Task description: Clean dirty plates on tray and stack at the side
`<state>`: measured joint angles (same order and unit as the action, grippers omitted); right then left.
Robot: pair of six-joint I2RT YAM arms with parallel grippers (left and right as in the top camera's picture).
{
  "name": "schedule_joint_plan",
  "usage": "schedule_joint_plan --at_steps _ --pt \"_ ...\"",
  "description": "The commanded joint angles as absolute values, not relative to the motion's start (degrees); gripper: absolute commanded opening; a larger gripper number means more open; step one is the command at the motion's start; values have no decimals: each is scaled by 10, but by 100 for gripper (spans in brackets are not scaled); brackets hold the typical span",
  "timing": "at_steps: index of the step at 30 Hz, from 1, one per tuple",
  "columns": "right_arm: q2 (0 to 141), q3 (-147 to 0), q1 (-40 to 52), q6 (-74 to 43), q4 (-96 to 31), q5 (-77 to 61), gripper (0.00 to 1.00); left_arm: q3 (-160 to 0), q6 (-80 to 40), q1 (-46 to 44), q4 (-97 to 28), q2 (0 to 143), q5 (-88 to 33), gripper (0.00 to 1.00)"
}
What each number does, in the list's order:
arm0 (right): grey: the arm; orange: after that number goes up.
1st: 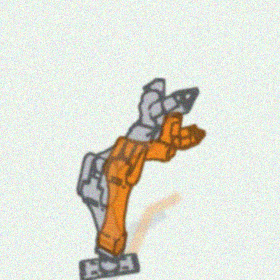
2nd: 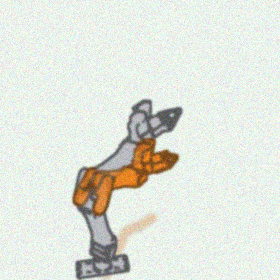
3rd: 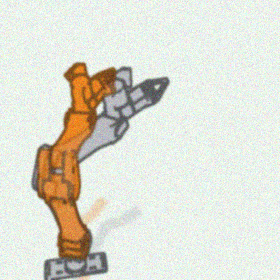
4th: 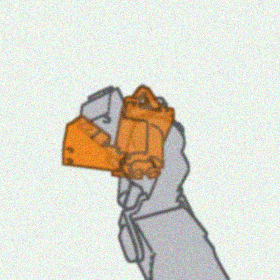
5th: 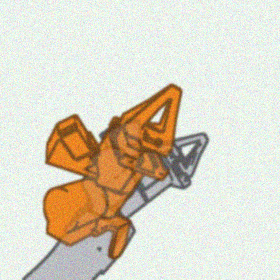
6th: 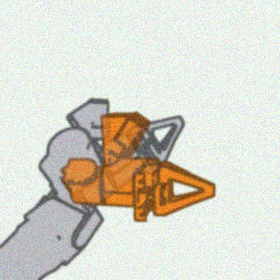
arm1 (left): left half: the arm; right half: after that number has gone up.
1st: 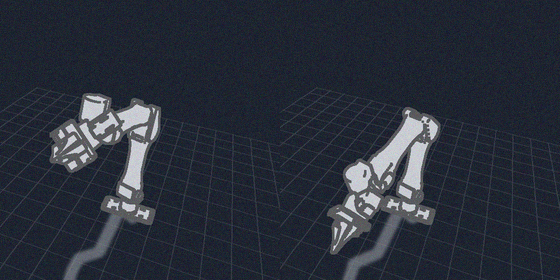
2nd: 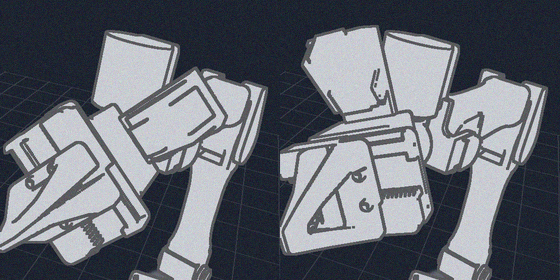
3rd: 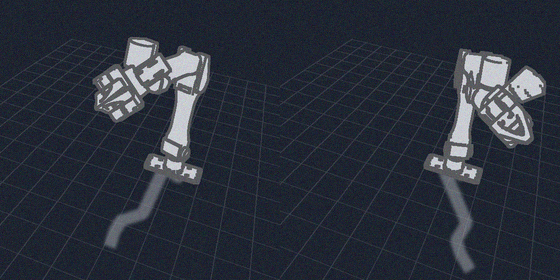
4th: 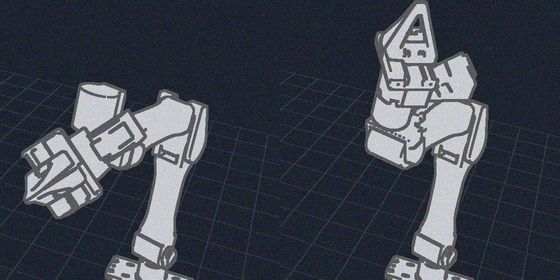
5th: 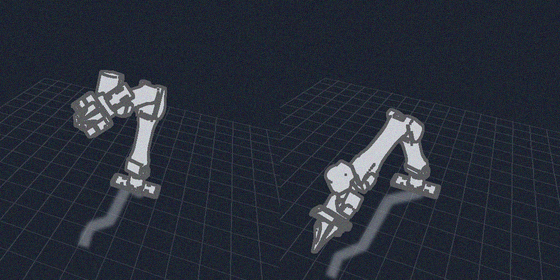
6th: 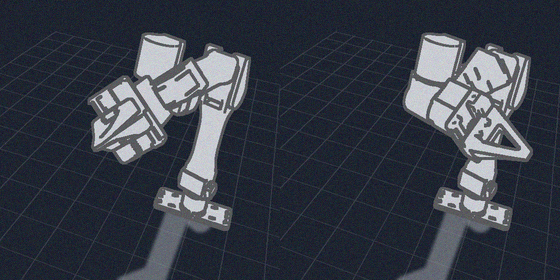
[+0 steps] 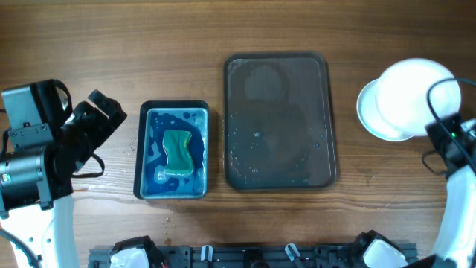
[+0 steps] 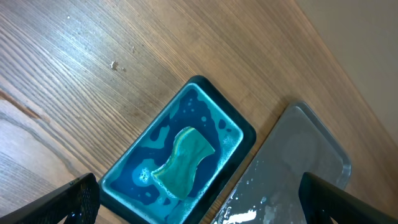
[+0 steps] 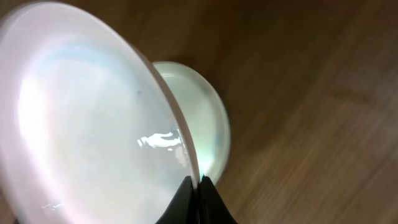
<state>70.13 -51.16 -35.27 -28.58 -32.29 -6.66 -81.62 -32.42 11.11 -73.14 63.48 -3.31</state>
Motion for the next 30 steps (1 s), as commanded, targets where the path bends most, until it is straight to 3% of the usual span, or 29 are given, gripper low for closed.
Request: schedule_joint_plan --at_steps 1,7,9,10,12,15,21,27,30 --pt "770 -513 -317 -285 -285 0 4 -823 -323 115 -729 635 -40 100" --pt "914 -513 -310 -285 -231 24 5 -823 -323 115 -730 635 -40 100" --pt "932 -518 -310 -285 -238 21 32 -823 -323 115 -729 635 -40 100" --pt "931 -521 -310 -284 -250 4 40 -823 -323 115 -729 635 -40 100" --pt "908 -535 -309 -284 -286 -59 46 -823 -323 115 -729 635 -40 100" --pt "858 -550 -309 -262 -333 -124 47 -823 -323 115 -730 635 -40 100" --pt "684 -557 -287 -81 -417 -395 43 -823 -323 115 -729 635 -40 100" --pt "497 -557 -177 37 -538 -498 40 -823 -323 115 -729 635 -40 100" --pt "429 -557 -110 40 -580 -498 52 -823 -323 115 -729 635 -40 100"
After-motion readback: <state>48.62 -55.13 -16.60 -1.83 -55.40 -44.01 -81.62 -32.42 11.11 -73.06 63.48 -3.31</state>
